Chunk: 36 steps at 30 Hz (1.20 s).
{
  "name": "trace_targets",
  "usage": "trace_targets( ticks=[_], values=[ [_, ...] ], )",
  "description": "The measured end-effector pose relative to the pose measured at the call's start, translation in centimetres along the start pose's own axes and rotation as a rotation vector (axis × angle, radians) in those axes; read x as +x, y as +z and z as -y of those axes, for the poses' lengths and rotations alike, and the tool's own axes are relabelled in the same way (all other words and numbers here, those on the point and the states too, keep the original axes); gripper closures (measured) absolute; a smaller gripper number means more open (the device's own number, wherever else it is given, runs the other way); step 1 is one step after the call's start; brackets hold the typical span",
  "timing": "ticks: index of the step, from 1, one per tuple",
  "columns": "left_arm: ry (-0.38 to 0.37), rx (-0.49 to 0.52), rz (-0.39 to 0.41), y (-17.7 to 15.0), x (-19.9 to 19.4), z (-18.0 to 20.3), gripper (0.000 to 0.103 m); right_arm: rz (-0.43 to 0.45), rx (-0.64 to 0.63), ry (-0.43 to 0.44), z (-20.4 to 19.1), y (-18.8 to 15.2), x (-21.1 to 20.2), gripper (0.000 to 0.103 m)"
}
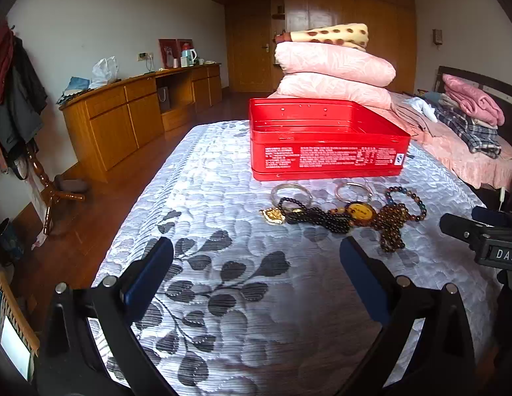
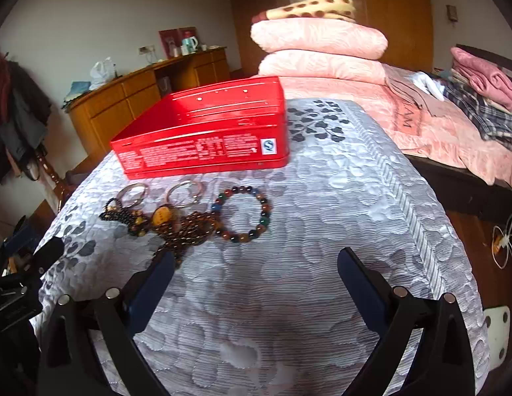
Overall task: Organize jewelry
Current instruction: 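Withdraw both tools from the tin toward the remaining jewelry, then move the right tool to the multicoloured bead bracelet and close on it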
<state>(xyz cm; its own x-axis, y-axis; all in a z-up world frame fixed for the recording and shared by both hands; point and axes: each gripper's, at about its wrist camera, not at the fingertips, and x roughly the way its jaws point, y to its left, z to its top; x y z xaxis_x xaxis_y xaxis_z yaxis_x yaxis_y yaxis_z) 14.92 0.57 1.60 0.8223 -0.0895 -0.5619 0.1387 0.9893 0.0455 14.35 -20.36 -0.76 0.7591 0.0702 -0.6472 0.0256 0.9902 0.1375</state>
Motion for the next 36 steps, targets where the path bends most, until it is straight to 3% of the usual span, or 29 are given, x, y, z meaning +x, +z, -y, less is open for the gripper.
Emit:
trace_targets(
  ticks=[14, 25, 36],
  values=[
    [-0.005, -0.026, 0.001, 0.1, -0.2, 0.1, 0.005, -0.050, -0.022, 0.017, 0.0, 1.0, 1.6, 0.008],
    [-0.015, -0.040, -0.005, 0.7, 0.7, 0.1, 0.005, -0.153, -0.059, 0.013, -0.4, 1.4, 4.6, 0.034],
    [-0.030, -0.039, -0.029, 0.9, 2.1, 0.2, 0.005, -0.144, -0.018, 0.031, 0.6, 2.6, 4.7, 0.040]
  ],
)
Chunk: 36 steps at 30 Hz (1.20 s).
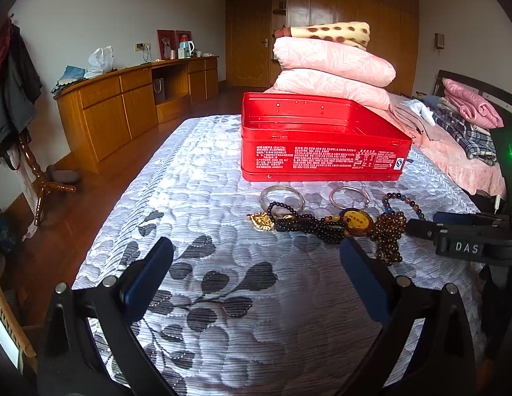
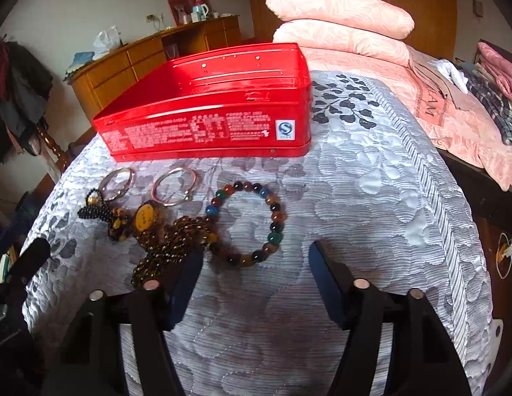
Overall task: Organize jewelry
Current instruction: 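Move the right tool to the multicoloured bead bracelet and close on it, then grasp the brown bead bracelet with yellow pendant with the left tool while the right holds the multicoloured bracelet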
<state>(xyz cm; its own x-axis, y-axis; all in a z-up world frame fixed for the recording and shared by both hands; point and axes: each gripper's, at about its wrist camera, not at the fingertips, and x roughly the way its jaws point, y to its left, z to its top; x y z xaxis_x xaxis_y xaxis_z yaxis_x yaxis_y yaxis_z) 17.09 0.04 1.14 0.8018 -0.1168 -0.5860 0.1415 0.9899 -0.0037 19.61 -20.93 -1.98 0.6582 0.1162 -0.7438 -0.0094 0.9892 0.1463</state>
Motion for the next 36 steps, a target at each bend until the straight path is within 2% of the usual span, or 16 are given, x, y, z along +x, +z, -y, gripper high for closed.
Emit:
trace_targets(
  ticks=[5, 7, 14, 17, 20, 22, 28, 29, 31, 32, 36],
  values=[
    [-0.003, -0.008, -0.008, 0.0, 0.3, -0.1, 0.005, 0.017, 0.027, -0.022, 0.8, 0.4, -0.4, 0.043],
    [-0.005, -0.006, -0.013, 0.0, 0.5, 0.0, 0.005, -0.002, 0.035, -0.020, 1.0, 0.5, 0.2, 0.053],
    [-0.002, 0.001, -0.012, 0.0, 0.4, 0.1, 0.005, -0.013, 0.060, -0.030, 1.3, 0.9, 1.0, 0.066],
    [-0.011, -0.005, -0.009, 0.0, 0.3, 0.3, 0.005, -0.013, 0.065, -0.032, 1.3, 0.9, 1.0, 0.077],
    [-0.045, -0.010, -0.018, 0.1, 0.2, 0.8, 0.005, -0.011, 0.062, -0.033, 1.4, 0.8, 0.8, 0.091],
    [-0.072, -0.012, -0.026, 0.3, 0.2, 1.4, 0.005, -0.011, 0.065, -0.025, 1.6, 0.6, 0.6, 0.095],
    [-0.169, -0.002, -0.060, 0.8, 0.8, 4.4, 0.006, 0.007, 0.097, -0.022, 3.3, -0.3, -0.9, 0.095],
    [-0.179, 0.007, -0.063, 0.7, 0.9, 5.1, 0.008, 0.012, 0.106, -0.018, 3.7, -0.5, -1.1, 0.095],
    [-0.188, 0.032, -0.078, 0.7, 1.4, 6.6, 0.021, 0.019, 0.118, -0.012, 4.2, -0.7, -1.5, 0.095],
    [-0.196, 0.043, -0.095, 0.6, 1.8, 7.2, 0.031, 0.023, 0.121, -0.008, 4.4, -0.8, -1.6, 0.095],
    [-0.235, 0.034, -0.170, 0.6, 3.6, 9.2, 0.033, 0.028, 0.136, 0.011, 5.3, -1.0, -1.7, 0.095]
  ],
)
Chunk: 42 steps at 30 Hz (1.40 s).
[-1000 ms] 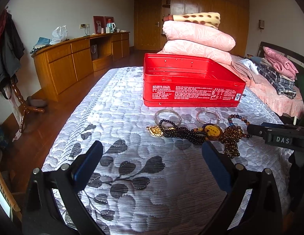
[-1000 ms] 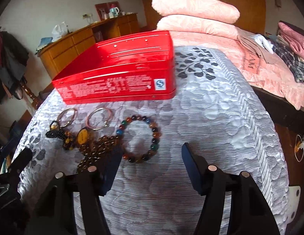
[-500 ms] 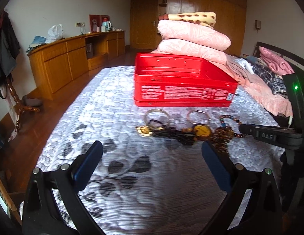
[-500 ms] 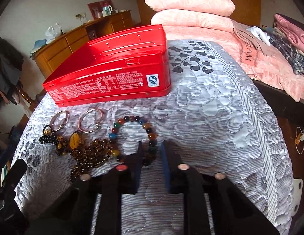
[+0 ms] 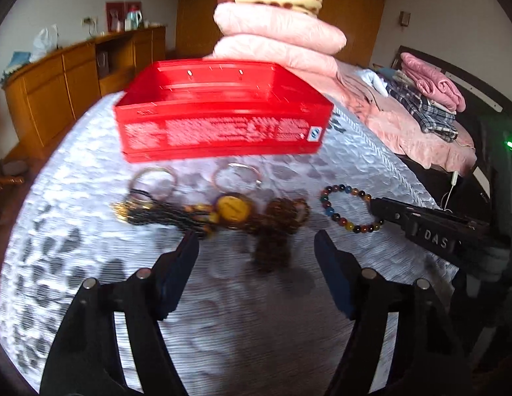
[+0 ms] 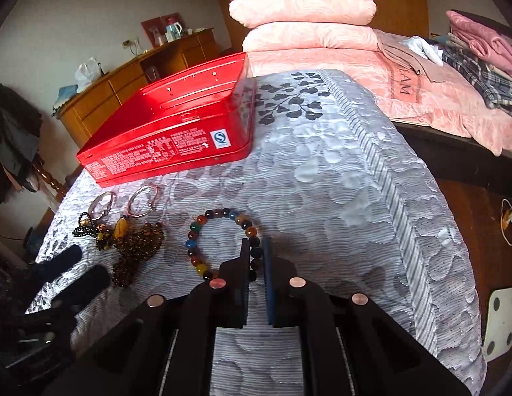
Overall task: Organize jewelry
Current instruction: 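Grasp the brown bead bracelet with yellow pendant with the left tool while the right holds the multicoloured bracelet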
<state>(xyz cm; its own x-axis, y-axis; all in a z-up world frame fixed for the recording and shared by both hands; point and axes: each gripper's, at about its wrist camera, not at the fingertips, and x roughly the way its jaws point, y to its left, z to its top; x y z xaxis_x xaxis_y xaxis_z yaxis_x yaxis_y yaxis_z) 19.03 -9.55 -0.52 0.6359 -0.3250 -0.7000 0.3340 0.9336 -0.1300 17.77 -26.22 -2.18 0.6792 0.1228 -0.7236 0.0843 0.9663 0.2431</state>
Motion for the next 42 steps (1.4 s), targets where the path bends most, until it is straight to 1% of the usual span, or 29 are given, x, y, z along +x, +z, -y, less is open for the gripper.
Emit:
trace_targets(
  ticks=[4, 5, 6, 7, 10, 11, 12, 13, 15, 17, 20, 24, 27, 32, 33, 36, 40, 41, 42],
  values=[
    [0.002, 0.009, -0.036, 0.2, 1.7, 1.2, 0.034, -0.003, 0.018, 0.018, 0.8, -0.1, 0.2, 0.095],
    [0.006, 0.008, -0.054, 0.3, 2.3, 1.5, 0.037, -0.002, 0.021, 0.025, 0.9, -0.1, 0.2, 0.095],
    [-0.001, 0.003, -0.071, 0.3, 2.8, 1.6, 0.042, -0.002, 0.021, 0.027, 0.9, -0.1, 0.2, 0.095],
    [-0.007, -0.002, -0.083, 0.3, 3.1, 1.7, 0.043, -0.002, 0.019, 0.029, 0.9, -0.1, 0.3, 0.095],
    [0.025, 0.012, -0.091, 0.5, 3.8, 2.3, 0.046, -0.004, 0.016, 0.032, 0.8, -0.2, 0.5, 0.095],
    [0.031, 0.012, -0.095, 0.6, 4.0, 2.4, 0.051, -0.004, 0.015, 0.033, 0.8, -0.2, 0.5, 0.095],
    [0.041, 0.011, -0.097, 0.7, 4.1, 2.3, 0.058, -0.004, 0.015, 0.033, 0.8, -0.2, 0.5, 0.095],
    [0.045, 0.008, -0.097, 0.8, 4.1, 2.3, 0.060, -0.004, 0.014, 0.033, 0.8, -0.2, 0.5, 0.095],
    [0.049, 0.007, -0.096, 0.9, 4.2, 2.3, 0.067, -0.005, 0.015, 0.033, 0.8, -0.2, 0.5, 0.095],
    [0.051, 0.002, -0.094, 1.0, 4.2, 2.2, 0.070, -0.007, 0.009, 0.035, 0.7, -0.2, 0.5, 0.095],
    [0.033, -0.001, -0.094, 1.0, 4.0, 1.9, 0.072, -0.017, -0.005, 0.041, 0.4, -0.3, 0.6, 0.095],
    [-0.002, -0.012, -0.099, 0.7, 3.2, 1.2, 0.073, -0.026, -0.015, 0.049, 0.3, -0.3, 0.6, 0.090],
    [-0.027, -0.018, -0.107, 0.2, 2.4, 0.7, 0.073, -0.029, -0.023, 0.043, 0.1, -0.3, 0.8, 0.089],
    [-0.018, -0.008, -0.107, -0.3, 2.1, 0.6, 0.072, -0.025, -0.026, 0.037, 0.0, 0.0, 1.1, 0.088],
    [-0.007, 0.003, -0.101, -0.5, 2.0, 0.7, 0.072, -0.023, -0.029, 0.034, 0.0, -0.1, 1.1, 0.088],
    [0.006, 0.015, -0.086, -0.5, 2.1, 0.9, 0.073, -0.018, -0.037, 0.019, -0.2, -0.2, 0.9, 0.095],
    [-0.007, 0.000, -0.081, -0.3, 1.6, 0.5, 0.074, -0.005, -0.045, 0.024, -0.6, -0.2, 0.0, 0.095],
    [-0.013, -0.004, -0.076, -0.2, 1.4, 0.3, 0.076, 0.004, -0.049, 0.024, -0.9, -0.1, -0.4, 0.095],
    [-0.022, -0.009, -0.067, -0.1, 1.0, 0.1, 0.081, 0.014, -0.055, 0.025, -1.1, 0.0, -0.9, 0.095]
  ],
)
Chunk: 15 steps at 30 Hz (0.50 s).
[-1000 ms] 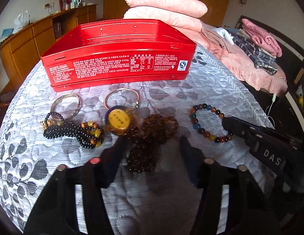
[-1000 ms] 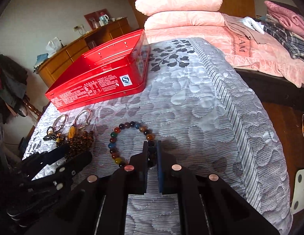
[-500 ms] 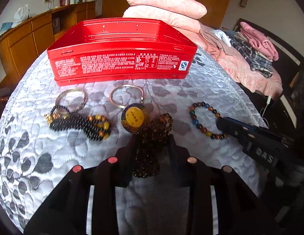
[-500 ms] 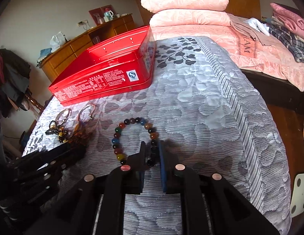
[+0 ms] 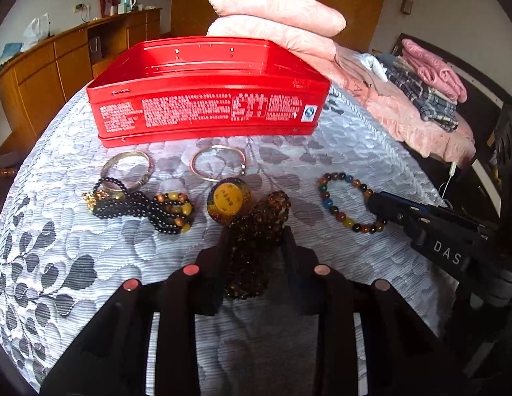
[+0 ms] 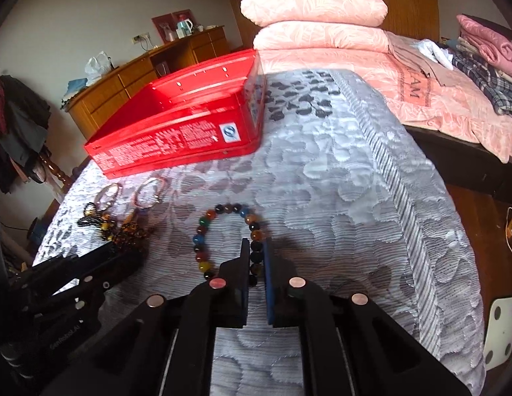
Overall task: Organize jewelry
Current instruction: 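Grasp the brown bead bracelet with yellow pendant with the left tool while the right holds the multicoloured bracelet, then carry both bracelets over the red tin while both tools open inside it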
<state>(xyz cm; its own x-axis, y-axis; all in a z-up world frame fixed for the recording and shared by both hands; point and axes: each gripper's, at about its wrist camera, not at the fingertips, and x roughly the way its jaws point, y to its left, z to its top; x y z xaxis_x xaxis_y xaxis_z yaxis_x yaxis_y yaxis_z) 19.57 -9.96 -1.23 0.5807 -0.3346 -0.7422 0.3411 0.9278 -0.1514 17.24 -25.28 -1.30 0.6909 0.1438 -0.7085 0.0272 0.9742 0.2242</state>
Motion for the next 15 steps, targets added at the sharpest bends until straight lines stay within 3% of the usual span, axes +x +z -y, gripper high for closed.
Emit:
trace_targets(
  ticks=[15],
  values=[
    [-0.059, -0.034, 0.119, 2.5, -4.7, -2.0, 0.081, 0.106, -0.114, 0.012, -3.9, 4.0, -4.0, 0.095]
  ],
)
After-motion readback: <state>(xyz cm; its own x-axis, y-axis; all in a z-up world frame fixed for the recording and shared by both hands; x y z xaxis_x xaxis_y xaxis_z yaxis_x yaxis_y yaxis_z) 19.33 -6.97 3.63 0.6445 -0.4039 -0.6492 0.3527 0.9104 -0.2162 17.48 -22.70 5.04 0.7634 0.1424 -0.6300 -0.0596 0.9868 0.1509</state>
